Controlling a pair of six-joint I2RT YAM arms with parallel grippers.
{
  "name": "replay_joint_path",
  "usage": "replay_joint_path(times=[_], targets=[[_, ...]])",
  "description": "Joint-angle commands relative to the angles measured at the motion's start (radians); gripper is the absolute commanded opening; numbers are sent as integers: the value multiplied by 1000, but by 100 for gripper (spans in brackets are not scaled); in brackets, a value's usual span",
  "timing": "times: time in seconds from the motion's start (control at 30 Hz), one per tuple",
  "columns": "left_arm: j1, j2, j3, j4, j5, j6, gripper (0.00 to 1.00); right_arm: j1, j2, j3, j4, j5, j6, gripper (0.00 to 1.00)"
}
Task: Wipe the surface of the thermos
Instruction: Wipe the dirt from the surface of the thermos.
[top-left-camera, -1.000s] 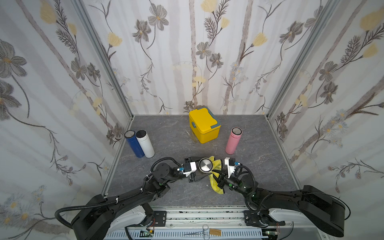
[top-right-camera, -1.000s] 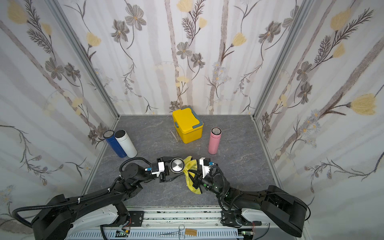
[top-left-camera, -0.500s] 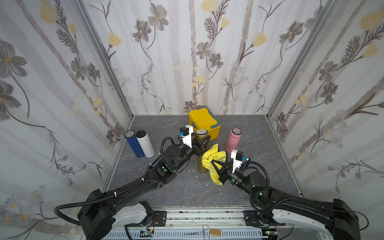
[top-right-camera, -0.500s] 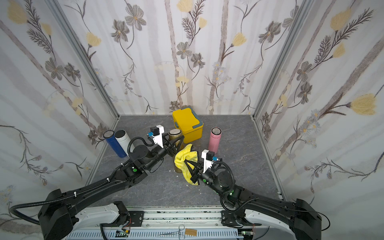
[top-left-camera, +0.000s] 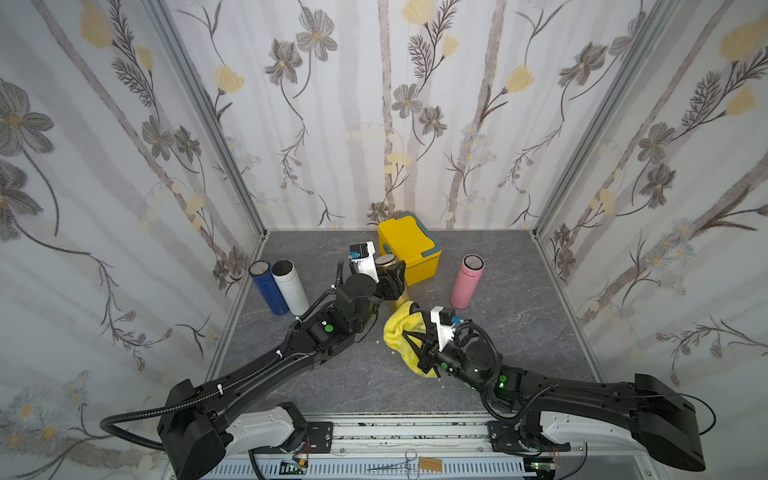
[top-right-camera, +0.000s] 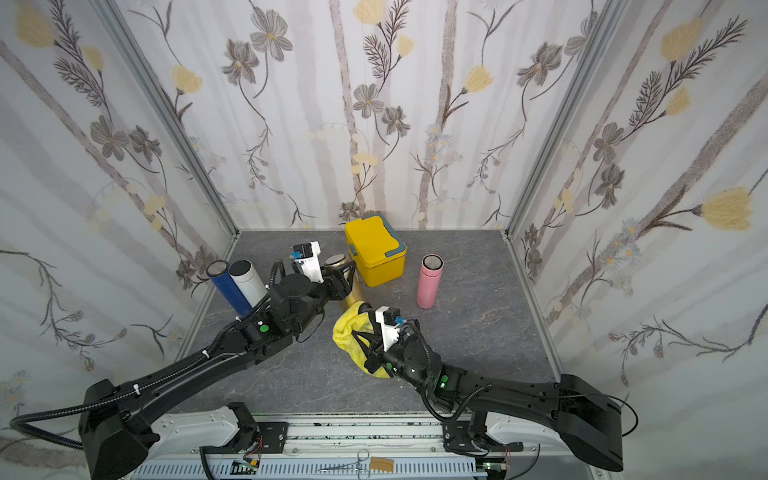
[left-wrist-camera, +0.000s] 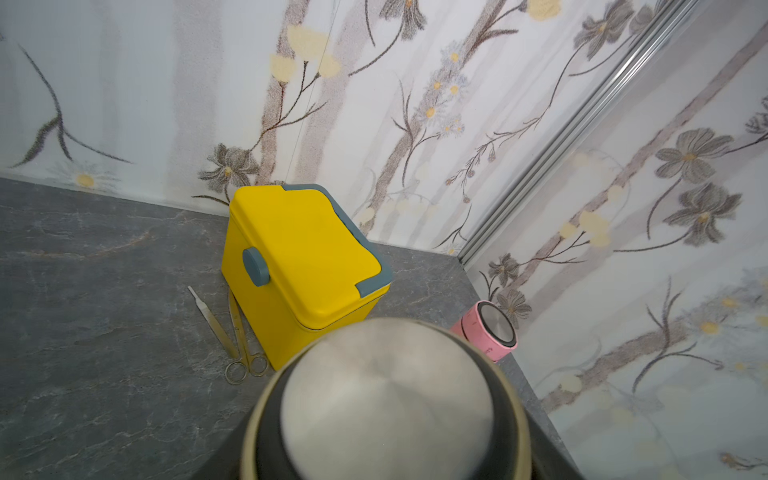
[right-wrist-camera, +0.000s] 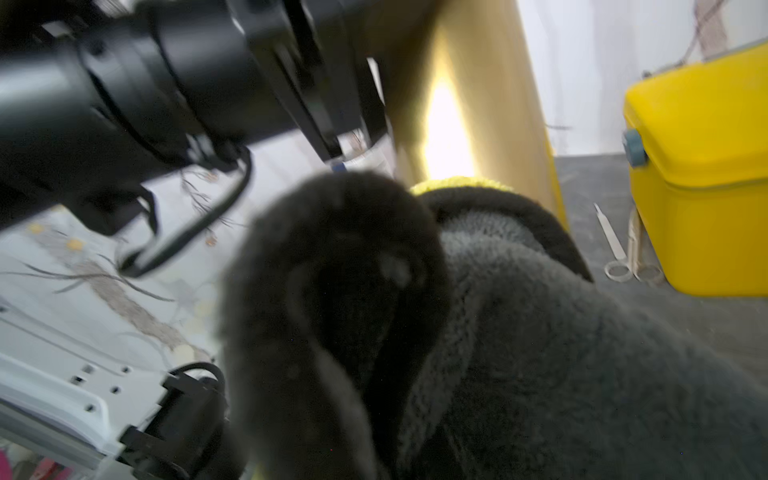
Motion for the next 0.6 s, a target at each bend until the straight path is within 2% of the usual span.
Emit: replay_joint_path(times=[0.0,0.13,0.2,0.3,0.37,0.43,0.57], targets=[[-12,-20,22,-41,-134,-110,0,1,-7,51,-42,50,-60,0],[-18,-37,24,-70,-171,-148,0,1,46,36,-37,105,-31,0],[-28,-35,42,-117,-229,-190,0,-1,76,-7,-19,134,2,0],[-39,-13,93,-222,-324,-258,0,3,86,-84,29,143,36,0],[-44,0,113,-251,-333,-272,0,2,73,-108,64,128,34,0],[-52,6,111,-236,-318,-275,0,4,66,-83,58,119,12,0],[-81,25,124,-241,-341,-301,0,5,114,66,-8,128,-45,0]])
